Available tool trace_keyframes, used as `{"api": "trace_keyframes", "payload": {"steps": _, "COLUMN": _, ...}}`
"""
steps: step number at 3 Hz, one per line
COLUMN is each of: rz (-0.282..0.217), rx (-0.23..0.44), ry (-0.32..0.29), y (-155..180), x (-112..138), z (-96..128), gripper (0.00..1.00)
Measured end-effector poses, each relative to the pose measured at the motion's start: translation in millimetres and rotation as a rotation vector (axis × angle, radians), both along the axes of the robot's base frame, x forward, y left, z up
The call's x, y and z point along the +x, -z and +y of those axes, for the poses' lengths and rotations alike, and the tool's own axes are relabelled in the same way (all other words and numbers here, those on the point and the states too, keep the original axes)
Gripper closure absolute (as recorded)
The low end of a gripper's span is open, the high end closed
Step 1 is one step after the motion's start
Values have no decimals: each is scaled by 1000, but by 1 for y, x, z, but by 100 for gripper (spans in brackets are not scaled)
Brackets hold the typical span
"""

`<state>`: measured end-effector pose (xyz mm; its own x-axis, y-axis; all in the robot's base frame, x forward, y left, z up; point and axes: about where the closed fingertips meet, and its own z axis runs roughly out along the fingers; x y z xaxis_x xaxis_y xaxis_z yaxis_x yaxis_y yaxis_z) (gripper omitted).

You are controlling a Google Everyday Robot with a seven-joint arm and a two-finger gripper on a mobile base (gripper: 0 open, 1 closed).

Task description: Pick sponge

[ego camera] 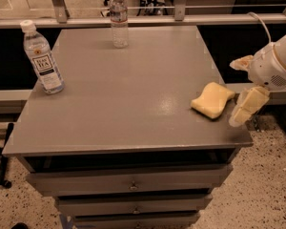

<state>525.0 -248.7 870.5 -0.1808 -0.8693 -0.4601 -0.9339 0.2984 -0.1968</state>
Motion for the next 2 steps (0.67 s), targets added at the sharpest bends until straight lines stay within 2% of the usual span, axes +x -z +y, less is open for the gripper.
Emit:
{"api": "trace_keyframes", "payload": {"steps": 1, "rz": 27, "rx": 26, "ry": 15, "y": 17, "x": 5, "z": 2, "gripper": 0}}
{"api": "trace_keyframes", "payload": {"steps": 2, "rz": 66, "rx": 53, "ry": 34, "y": 32, "x": 10, "z": 10, "gripper": 16}}
